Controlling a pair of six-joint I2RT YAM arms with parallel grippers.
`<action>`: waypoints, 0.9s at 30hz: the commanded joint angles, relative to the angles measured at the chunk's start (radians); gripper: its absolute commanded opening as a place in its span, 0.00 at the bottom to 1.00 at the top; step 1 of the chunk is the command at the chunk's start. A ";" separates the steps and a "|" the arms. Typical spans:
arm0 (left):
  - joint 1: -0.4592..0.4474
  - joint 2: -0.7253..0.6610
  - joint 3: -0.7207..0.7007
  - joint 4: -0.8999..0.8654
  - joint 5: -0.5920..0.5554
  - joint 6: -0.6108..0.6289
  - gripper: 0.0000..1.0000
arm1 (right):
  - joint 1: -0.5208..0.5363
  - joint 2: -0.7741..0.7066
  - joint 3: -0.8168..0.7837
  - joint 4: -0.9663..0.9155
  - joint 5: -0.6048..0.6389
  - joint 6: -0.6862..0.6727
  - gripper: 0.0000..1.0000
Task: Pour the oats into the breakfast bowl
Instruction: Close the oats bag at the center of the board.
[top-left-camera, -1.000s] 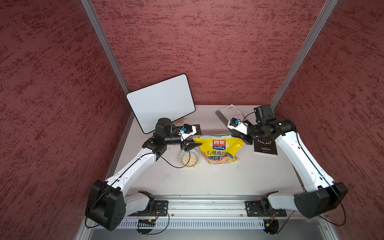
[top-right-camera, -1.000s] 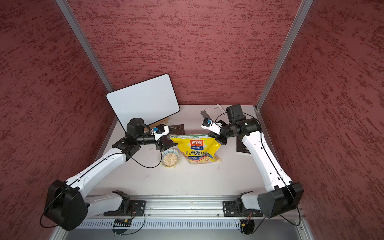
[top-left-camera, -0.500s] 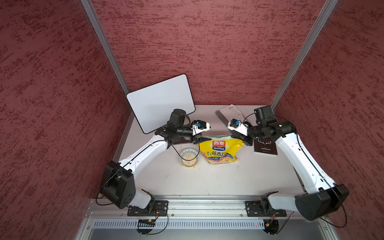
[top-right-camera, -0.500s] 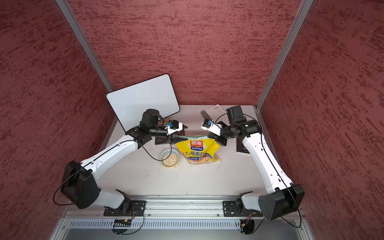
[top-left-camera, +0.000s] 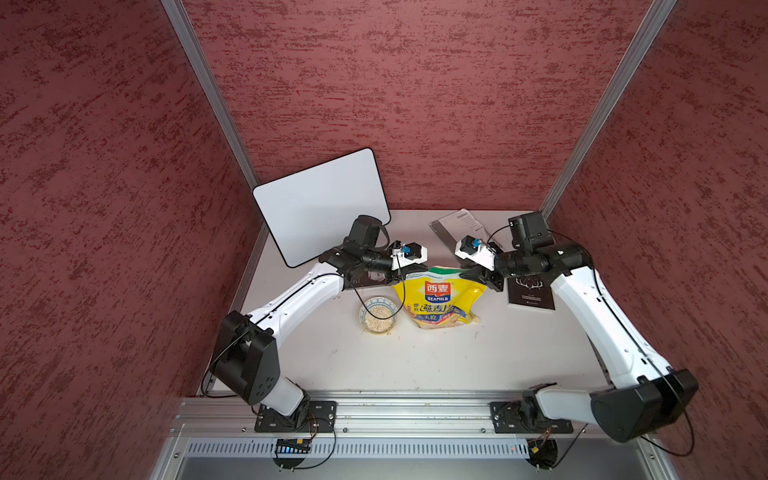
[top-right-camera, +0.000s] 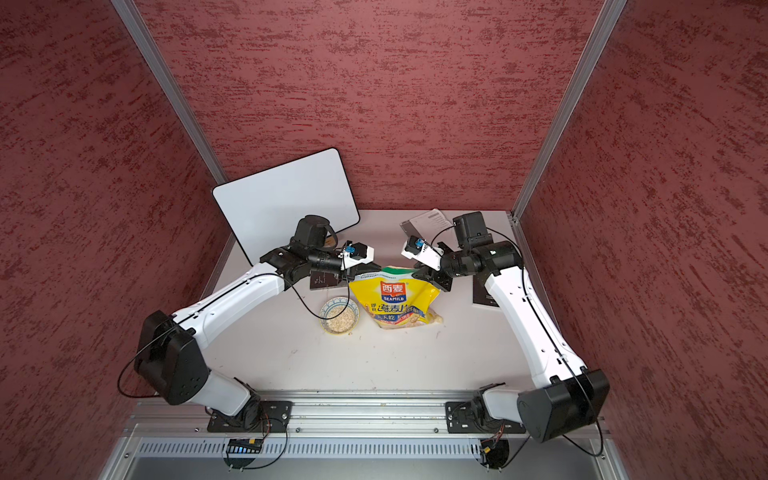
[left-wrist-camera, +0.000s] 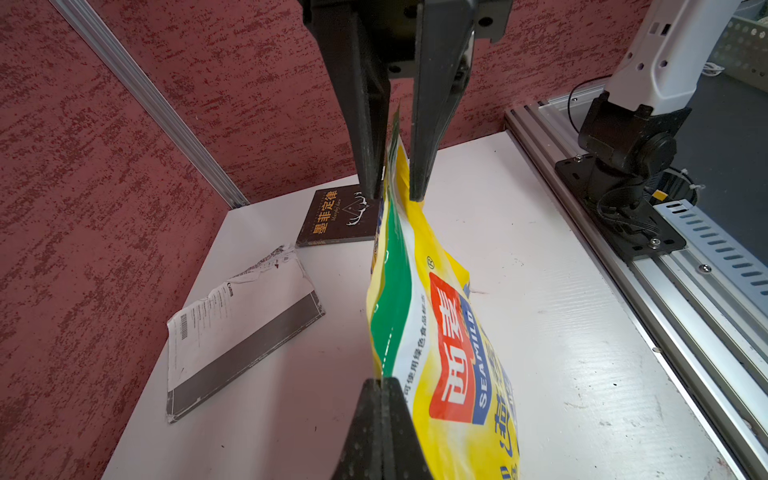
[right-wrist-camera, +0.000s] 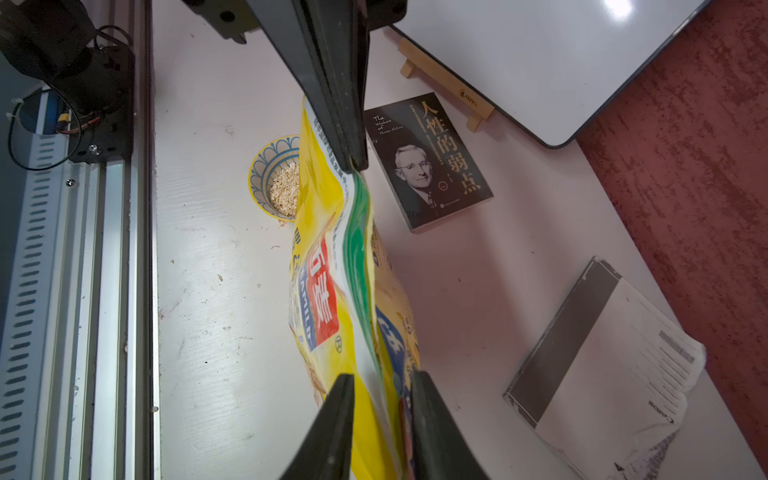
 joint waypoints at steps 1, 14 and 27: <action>-0.004 -0.028 -0.010 0.004 0.007 -0.016 0.00 | 0.041 -0.010 0.004 0.032 -0.022 0.011 0.40; -0.003 -0.079 -0.051 0.043 0.016 -0.035 0.00 | 0.119 0.079 0.048 0.032 0.037 -0.020 0.00; -0.001 -0.092 -0.067 0.073 0.021 -0.048 0.00 | 0.182 0.106 0.050 0.108 0.044 0.016 0.07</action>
